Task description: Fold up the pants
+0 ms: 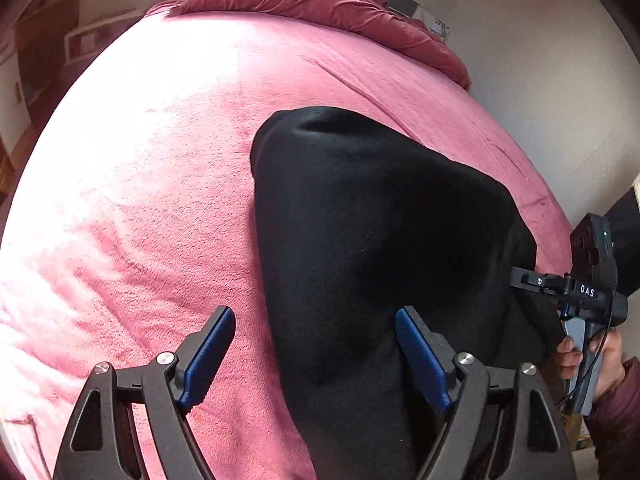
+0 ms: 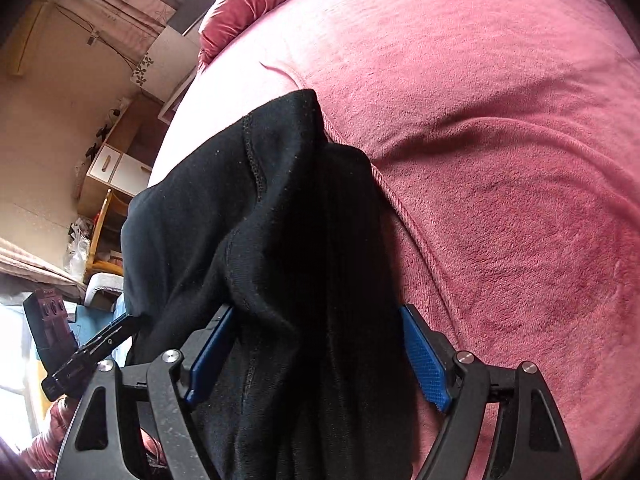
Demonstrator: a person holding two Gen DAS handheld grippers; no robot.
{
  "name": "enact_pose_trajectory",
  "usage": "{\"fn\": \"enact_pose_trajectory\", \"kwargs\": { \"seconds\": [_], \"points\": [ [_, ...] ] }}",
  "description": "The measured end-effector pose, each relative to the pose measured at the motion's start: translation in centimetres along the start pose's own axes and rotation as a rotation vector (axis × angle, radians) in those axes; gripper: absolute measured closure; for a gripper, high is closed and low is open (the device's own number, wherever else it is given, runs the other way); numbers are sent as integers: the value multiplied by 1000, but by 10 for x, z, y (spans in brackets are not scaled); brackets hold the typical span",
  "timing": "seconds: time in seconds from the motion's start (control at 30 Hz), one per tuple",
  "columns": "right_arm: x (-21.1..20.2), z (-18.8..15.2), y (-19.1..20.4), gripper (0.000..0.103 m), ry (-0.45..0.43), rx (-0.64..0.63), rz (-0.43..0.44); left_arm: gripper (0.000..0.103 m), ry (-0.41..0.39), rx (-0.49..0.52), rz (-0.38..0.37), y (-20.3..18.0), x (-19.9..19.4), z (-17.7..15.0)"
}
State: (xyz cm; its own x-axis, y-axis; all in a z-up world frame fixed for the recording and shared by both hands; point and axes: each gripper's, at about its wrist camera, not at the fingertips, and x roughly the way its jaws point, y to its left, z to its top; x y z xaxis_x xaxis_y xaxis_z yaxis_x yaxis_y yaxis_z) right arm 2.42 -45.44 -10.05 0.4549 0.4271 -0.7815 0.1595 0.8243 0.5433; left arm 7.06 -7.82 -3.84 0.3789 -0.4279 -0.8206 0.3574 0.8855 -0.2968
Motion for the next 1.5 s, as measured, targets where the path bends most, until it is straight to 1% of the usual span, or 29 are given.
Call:
{"fn": "enact_pose_trajectory", "kwargs": {
  "seconds": [0.07, 0.13, 0.23, 0.3, 0.37, 0.4, 0.43, 0.53, 0.57, 0.6, 0.67, 0.73, 0.8, 0.93, 1.0, 1.1, 1.17, 1.2, 1.27, 1.3, 1.33, 1.43, 1.5],
  "points": [
    [-1, 0, 2, 22, 5, -10, -9, 19, -11, 40, 31, -6, -3, 1],
    [-9, -1, 7, 21, -9, -39, -33, 17, -44, 102, 116, -14, -9, 0],
    [-19, 3, 14, 21, -34, -79, -93, 17, -98, 181, 185, -25, -19, -3],
    [-26, 6, 21, 22, -57, -103, -103, 17, -119, 214, 208, -31, -22, -2],
    [-27, 7, 29, 22, -47, -127, -82, 17, -129, 220, 216, -34, -24, -2],
    [-25, 7, 33, 22, -41, -146, -87, 17, -133, 219, 217, -35, -24, -1],
    [-23, 6, 38, 23, -29, -173, -107, 17, -138, 222, 222, -36, -24, -1],
    [-9, 0, 45, 29, 23, -255, -216, 17, -132, 221, 217, -38, -20, 2],
    [-5, -2, 43, 29, 33, -251, -220, 17, -127, 214, 209, -38, -18, 2],
    [-4, -1, 41, 29, 30, -236, -207, 17, -119, 201, 194, -37, -16, 3],
    [-3, 4, 35, 26, 23, -198, -163, 14, -87, 164, 152, -29, -8, 1],
    [1, 10, 30, 24, 31, -187, -137, 13, -60, 133, 120, -24, 0, -2],
    [6, 16, 28, 20, 43, -189, -108, 13, -33, 96, 74, -18, 10, -4],
    [18, 29, 20, 19, 75, -181, -51, 13, -13, -1, -19, -4, 23, -2],
    [24, 36, 17, 19, 91, -167, -22, 13, -1, -34, -63, -1, 26, 0],
    [32, 43, 14, 26, 104, -160, 22, 29, 36, -79, -131, 3, 37, 4],
    [32, 42, 11, 37, 101, -149, 56, 30, 40, -94, -139, 2, 43, 6],
    [32, 40, 10, 41, 97, -153, 59, 34, 44, -102, -153, 2, 44, 6],
    [26, 33, 10, 53, 84, -167, 63, 43, 42, -107, -183, 4, 44, 6],
    [25, 31, 14, 55, 79, -177, 58, 52, 35, -109, -199, 6, 42, 6],
    [22, 30, 17, 57, 73, -191, 50, 57, 26, -117, -223, 9, 37, 6],
    [13, 27, 34, 61, 52, -231, 47, 63, 10, -136, -278, 14, 26, 5],
    [6, 28, 47, 62, 34, -261, 57, 65, -13, -125, -288, 13, 16, 5]
  ]
}}
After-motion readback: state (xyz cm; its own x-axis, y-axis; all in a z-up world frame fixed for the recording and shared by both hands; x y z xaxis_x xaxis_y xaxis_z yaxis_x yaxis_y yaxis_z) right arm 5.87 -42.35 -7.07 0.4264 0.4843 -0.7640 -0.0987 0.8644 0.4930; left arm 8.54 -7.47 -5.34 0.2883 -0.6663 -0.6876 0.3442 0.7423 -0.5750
